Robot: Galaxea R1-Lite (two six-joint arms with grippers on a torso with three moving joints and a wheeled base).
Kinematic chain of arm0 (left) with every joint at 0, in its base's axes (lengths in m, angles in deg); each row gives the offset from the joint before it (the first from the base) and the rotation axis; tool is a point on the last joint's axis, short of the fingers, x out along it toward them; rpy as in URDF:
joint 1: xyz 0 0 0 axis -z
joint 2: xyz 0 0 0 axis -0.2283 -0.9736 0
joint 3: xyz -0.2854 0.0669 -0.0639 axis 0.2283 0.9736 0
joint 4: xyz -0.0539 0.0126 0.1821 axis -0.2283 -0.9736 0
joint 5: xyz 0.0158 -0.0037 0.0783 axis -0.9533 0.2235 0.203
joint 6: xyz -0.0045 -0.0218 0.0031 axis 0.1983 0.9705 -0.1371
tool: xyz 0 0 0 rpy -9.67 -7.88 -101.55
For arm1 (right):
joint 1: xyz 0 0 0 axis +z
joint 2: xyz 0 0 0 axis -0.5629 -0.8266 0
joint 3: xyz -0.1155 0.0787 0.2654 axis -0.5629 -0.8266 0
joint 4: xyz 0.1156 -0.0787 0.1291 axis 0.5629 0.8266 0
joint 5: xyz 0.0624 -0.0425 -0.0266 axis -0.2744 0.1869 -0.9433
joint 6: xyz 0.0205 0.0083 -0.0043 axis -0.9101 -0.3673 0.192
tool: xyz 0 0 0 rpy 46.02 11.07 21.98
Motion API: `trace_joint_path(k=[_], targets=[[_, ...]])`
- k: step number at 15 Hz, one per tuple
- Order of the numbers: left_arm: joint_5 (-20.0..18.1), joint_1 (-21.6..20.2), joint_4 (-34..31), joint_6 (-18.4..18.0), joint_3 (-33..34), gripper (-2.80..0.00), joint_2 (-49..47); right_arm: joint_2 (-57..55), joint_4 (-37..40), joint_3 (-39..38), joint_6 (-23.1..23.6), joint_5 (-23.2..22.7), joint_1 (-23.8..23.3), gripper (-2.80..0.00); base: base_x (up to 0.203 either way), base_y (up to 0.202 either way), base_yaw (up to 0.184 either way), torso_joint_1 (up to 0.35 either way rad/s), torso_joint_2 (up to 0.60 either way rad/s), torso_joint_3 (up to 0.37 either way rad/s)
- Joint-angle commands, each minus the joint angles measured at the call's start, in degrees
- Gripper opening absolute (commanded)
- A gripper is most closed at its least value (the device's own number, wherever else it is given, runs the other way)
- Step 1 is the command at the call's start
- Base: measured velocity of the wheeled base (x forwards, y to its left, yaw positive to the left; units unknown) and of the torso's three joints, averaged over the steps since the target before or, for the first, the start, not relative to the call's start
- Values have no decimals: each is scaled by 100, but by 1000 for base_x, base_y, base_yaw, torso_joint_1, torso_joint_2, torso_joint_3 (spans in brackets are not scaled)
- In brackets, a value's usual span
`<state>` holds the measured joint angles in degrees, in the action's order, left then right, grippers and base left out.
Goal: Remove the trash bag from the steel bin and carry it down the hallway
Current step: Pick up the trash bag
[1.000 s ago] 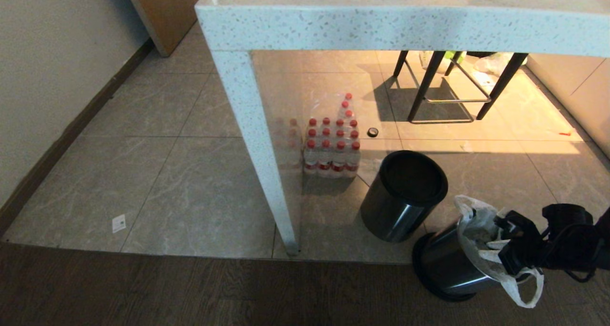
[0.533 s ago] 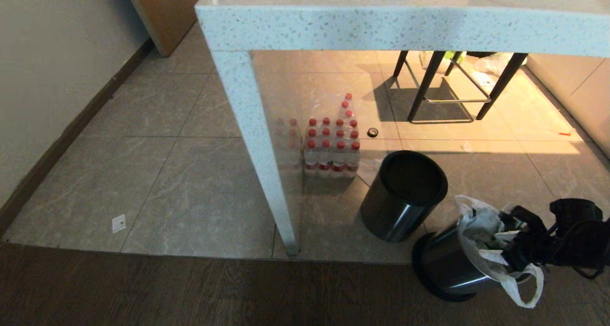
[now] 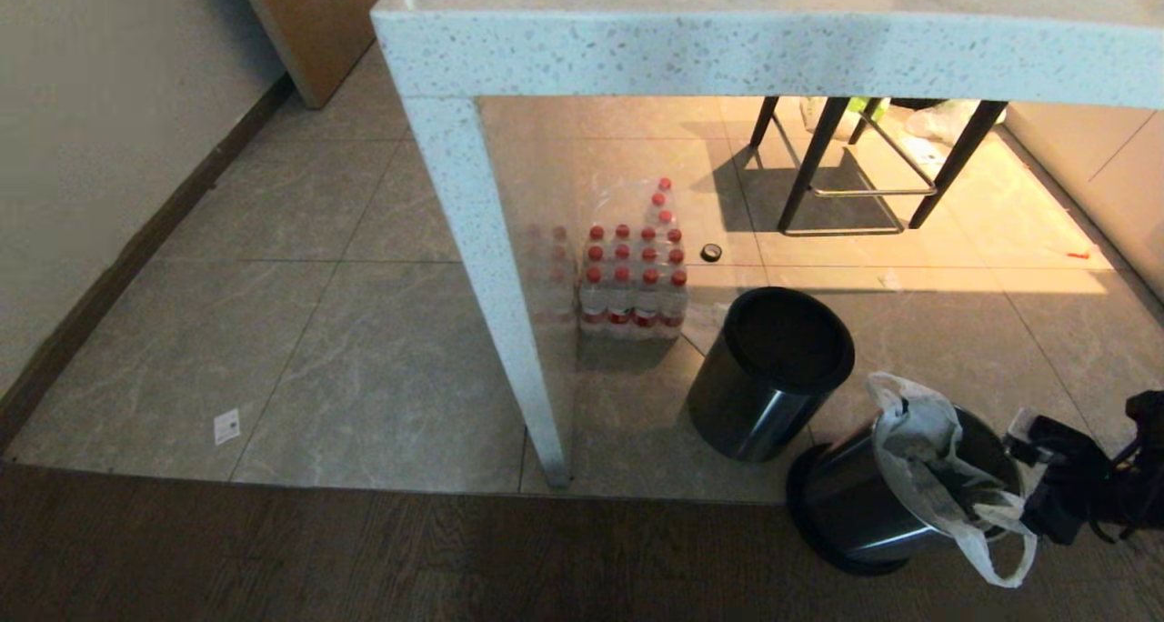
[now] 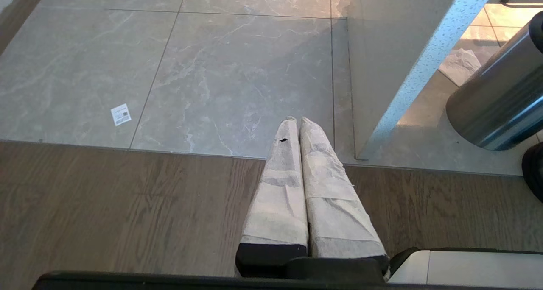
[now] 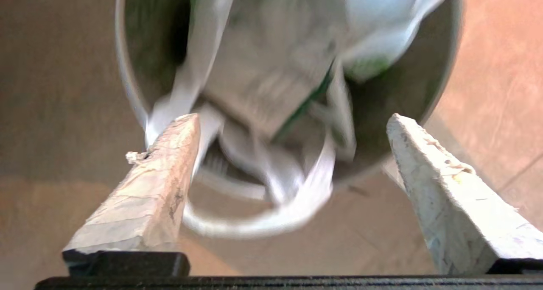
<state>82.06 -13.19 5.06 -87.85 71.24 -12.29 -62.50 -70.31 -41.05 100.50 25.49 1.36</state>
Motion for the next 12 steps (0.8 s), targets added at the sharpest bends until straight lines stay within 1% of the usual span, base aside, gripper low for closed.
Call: trace_joint_path(k=[1, 3, 4, 5, 8, 10, 11, 12], targets=[[5, 0, 1, 0, 9, -280, 0, 86, 24, -113, 251, 57, -155, 0, 0, 0, 0, 0, 0, 0], [5, 0, 1, 0, 9, -280, 0, 29, 81, -177, 652, 390, -235, 0, 0, 0, 0, 0, 0, 0], [-2, 0, 1, 0, 9, -280, 0, -16, 185, -178, 695, 457, -260, 0, 0, 0, 0, 0, 0, 0], [-2, 0, 1, 0, 9, -280, 0, -51, 287, -170, 643, 480, -269, 0, 0, 0, 0, 0, 0, 0], [7, 0, 1, 0, 9, -280, 0, -119, 395, -166, 622, 514, -515, 0, 0, 0, 0, 0, 0, 0], [-2, 0, 1, 0, 9, -280, 0, -126, 422, -164, 623, 550, -815, 0, 0, 0, 0, 0, 0, 0], [-2, 0, 1, 0, 0, -280, 2, -111, 423, -179, 619, 664, -937, 0, 0, 0, 0, 0, 0, 0], [-2, 0, 1, 0, 6, -280, 0, -128, 423, -225, 608, 871, -1004, 0, 0, 0, 0, 0, 0, 0]])
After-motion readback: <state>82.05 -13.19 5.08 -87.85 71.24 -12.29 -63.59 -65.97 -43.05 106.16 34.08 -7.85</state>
